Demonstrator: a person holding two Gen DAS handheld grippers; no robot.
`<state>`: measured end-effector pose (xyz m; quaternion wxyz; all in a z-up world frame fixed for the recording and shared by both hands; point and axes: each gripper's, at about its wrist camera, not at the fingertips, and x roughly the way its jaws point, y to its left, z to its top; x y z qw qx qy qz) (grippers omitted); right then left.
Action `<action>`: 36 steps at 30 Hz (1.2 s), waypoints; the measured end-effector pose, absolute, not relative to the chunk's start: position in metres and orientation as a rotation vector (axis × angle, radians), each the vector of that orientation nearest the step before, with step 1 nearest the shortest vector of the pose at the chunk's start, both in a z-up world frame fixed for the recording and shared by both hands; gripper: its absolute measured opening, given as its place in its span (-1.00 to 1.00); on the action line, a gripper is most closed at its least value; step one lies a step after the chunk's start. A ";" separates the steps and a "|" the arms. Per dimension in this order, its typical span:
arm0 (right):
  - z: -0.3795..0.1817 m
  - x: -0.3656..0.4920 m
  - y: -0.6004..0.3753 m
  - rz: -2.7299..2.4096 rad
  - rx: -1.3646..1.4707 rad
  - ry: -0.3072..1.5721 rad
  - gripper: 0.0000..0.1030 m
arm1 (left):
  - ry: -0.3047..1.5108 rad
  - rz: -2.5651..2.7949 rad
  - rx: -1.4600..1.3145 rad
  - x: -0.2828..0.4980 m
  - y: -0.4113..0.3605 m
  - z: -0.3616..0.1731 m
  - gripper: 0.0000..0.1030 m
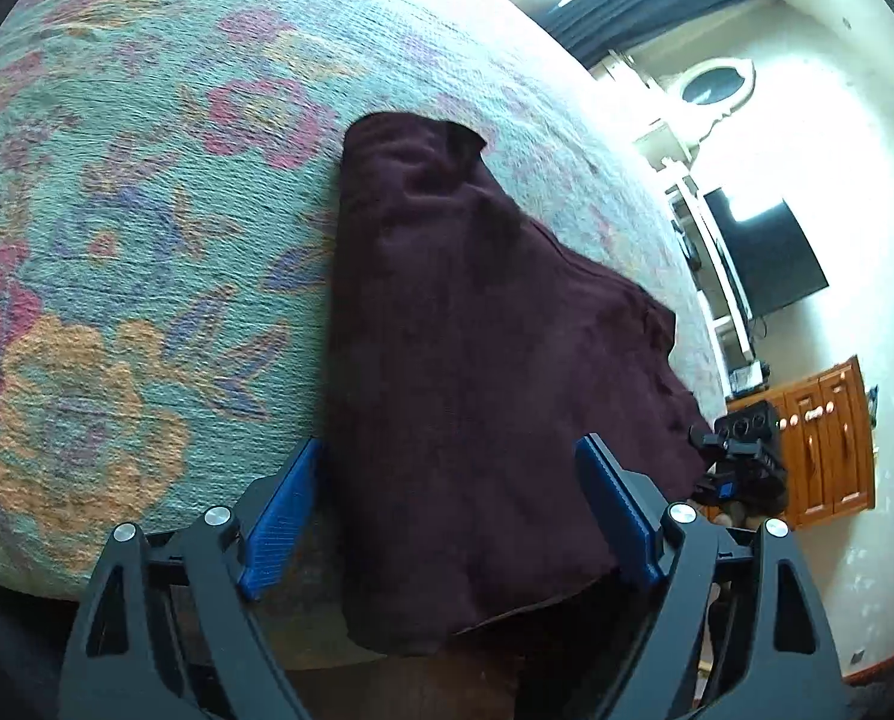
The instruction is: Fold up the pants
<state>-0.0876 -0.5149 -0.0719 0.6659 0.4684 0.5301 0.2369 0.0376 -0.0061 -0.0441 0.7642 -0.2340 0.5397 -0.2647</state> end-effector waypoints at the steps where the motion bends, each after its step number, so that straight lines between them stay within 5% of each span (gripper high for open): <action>1: -0.068 -0.089 -0.523 0.511 1.032 1.188 0.04 | 1.167 -0.576 -0.510 0.039 -0.004 -0.042 0.63; 5: -0.056 -0.084 -0.553 0.419 1.030 1.110 0.33 | 1.112 -0.554 -0.464 0.053 0.006 -0.031 0.66; 19: -0.094 0.007 -0.512 0.500 0.989 1.143 0.35 | 1.145 -0.645 -0.413 0.160 -0.031 -0.057 0.55; 20: -0.094 0.010 -0.505 0.507 0.944 1.158 0.22 | 1.139 -0.652 -0.421 0.163 -0.030 -0.058 0.27; 21: -0.096 0.010 -0.501 0.505 0.915 1.172 -0.06 | 1.148 -0.631 -0.414 0.166 -0.030 -0.061 -0.24; 23: -0.103 0.007 -0.503 0.523 0.971 1.166 -0.47 | 1.167 -0.633 -0.455 0.171 -0.024 -0.068 -0.41; 24: -0.102 0.005 -0.505 0.533 0.999 1.154 -0.52 | 1.164 -0.638 -0.469 0.170 -0.021 -0.068 -0.49; 36: -0.064 0.034 -0.499 0.508 0.937 1.033 -0.60 | 1.052 -0.565 -0.281 0.195 -0.044 -0.022 -0.63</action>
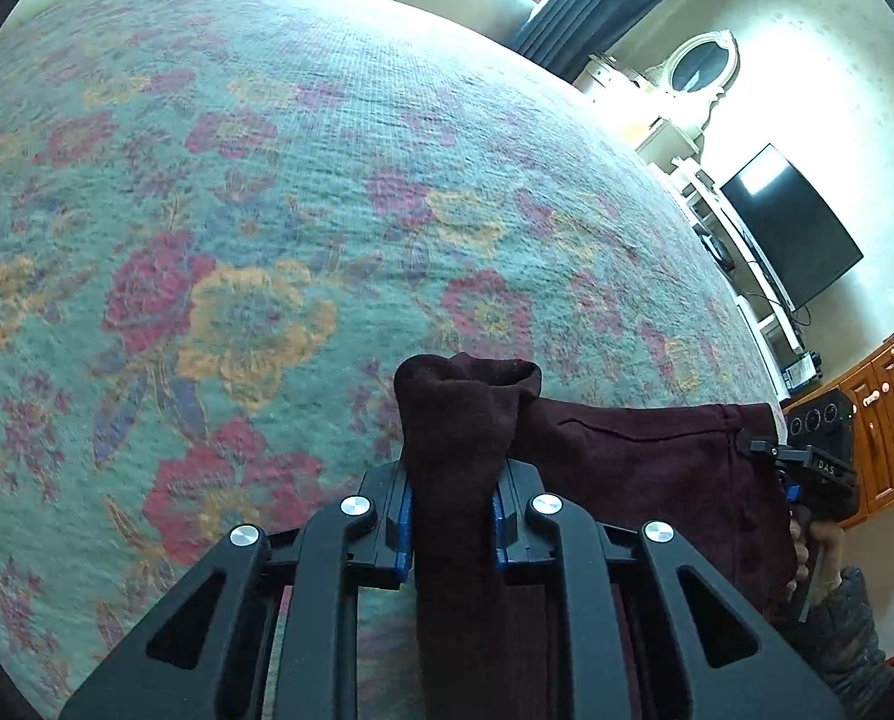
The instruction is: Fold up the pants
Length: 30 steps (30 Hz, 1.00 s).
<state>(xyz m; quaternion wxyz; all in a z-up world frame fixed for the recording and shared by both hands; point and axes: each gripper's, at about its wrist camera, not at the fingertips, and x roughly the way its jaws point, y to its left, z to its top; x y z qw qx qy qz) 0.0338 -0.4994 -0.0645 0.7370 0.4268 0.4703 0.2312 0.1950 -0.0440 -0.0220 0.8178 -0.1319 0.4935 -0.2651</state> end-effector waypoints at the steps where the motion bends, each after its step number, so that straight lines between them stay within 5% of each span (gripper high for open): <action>1: -0.065 0.042 -0.499 0.508 0.941 1.028 -0.60 | 1.054 -0.560 -0.288 0.202 -0.042 -0.021 -0.63; 15: -0.092 0.178 -0.462 0.495 0.960 1.052 -0.60 | 1.082 -0.399 -0.239 0.327 -0.022 -0.031 -0.62; 30: -0.129 0.178 -0.476 0.483 1.047 1.083 -0.60 | 1.106 -0.404 -0.263 0.329 -0.010 -0.057 -0.51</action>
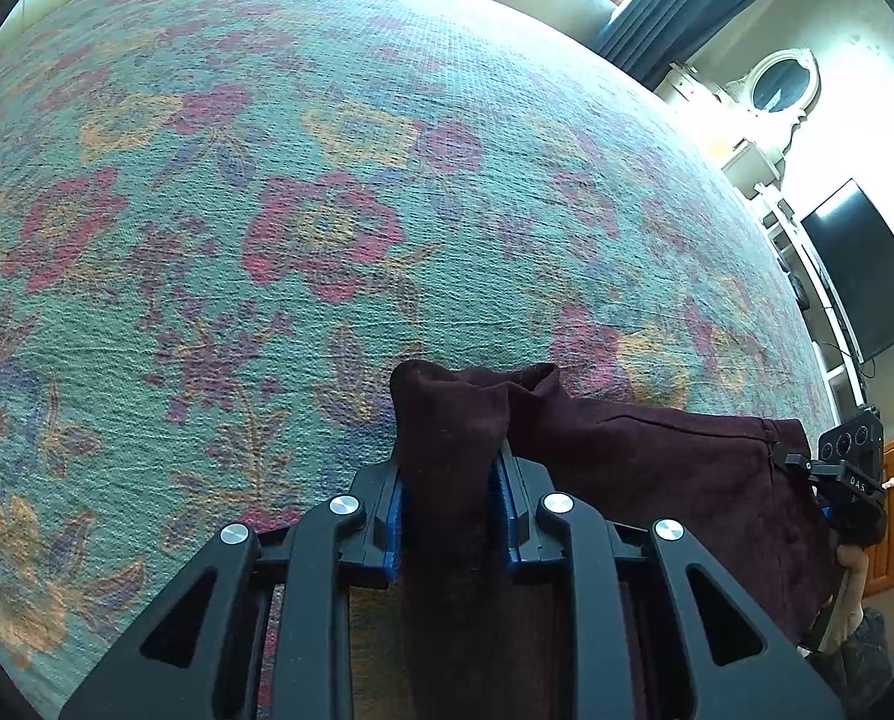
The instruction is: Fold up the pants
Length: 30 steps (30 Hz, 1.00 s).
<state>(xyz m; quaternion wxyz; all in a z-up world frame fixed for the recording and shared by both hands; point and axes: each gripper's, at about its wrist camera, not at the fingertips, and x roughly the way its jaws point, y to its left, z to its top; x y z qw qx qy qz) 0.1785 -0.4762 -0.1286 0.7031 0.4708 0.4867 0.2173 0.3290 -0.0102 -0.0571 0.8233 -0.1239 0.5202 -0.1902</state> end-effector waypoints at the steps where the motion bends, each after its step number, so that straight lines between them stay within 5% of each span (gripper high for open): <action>1: -0.130 0.178 -0.478 0.484 1.051 1.082 -0.60 | 1.106 -0.404 -0.262 0.329 -0.010 -0.057 -0.51; 17: -0.134 0.174 -0.492 0.487 1.090 1.093 -0.51 | 1.121 -0.421 -0.267 0.332 -0.007 -0.059 -0.38; 20: -0.130 0.173 -0.495 0.486 1.096 1.094 -0.32 | 1.126 -0.455 -0.290 0.333 -0.004 -0.056 0.06; 21: -0.127 0.172 -0.497 0.480 1.099 1.091 -0.20 | 1.117 -0.454 -0.293 0.331 -0.002 -0.053 0.45; 22: -0.124 0.170 -0.499 0.472 1.105 1.083 -0.13 | 1.096 -0.438 -0.286 0.327 0.000 -0.048 0.59; 26: -0.105 0.157 -0.511 0.439 1.077 1.051 0.32 | 1.060 -0.461 -0.310 0.309 0.016 -0.036 0.65; 30: -0.092 0.131 -0.524 0.433 1.058 1.051 0.43 | 1.093 -0.515 -0.348 0.281 0.031 -0.034 0.66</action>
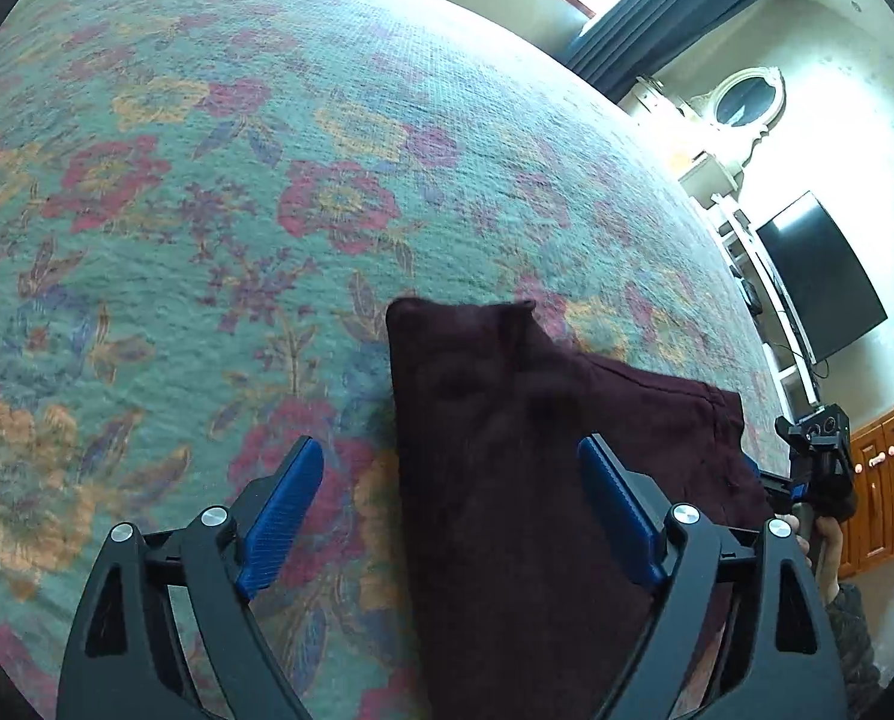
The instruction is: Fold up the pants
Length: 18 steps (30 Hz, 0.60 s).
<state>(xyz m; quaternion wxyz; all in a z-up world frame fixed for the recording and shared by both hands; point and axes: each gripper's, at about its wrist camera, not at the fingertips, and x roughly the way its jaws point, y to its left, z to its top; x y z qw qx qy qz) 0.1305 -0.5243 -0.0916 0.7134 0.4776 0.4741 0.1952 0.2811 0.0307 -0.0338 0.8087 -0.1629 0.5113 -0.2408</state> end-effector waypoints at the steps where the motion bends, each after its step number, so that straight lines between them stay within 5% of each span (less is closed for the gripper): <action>1: -0.089 0.122 -0.528 0.425 1.052 1.052 0.44 | 1.097 -0.525 -0.348 0.272 0.034 -0.034 0.66; 18: -0.089 0.034 -0.528 0.363 1.100 1.079 0.65 | 1.166 -0.600 -0.550 0.171 0.052 -0.050 0.67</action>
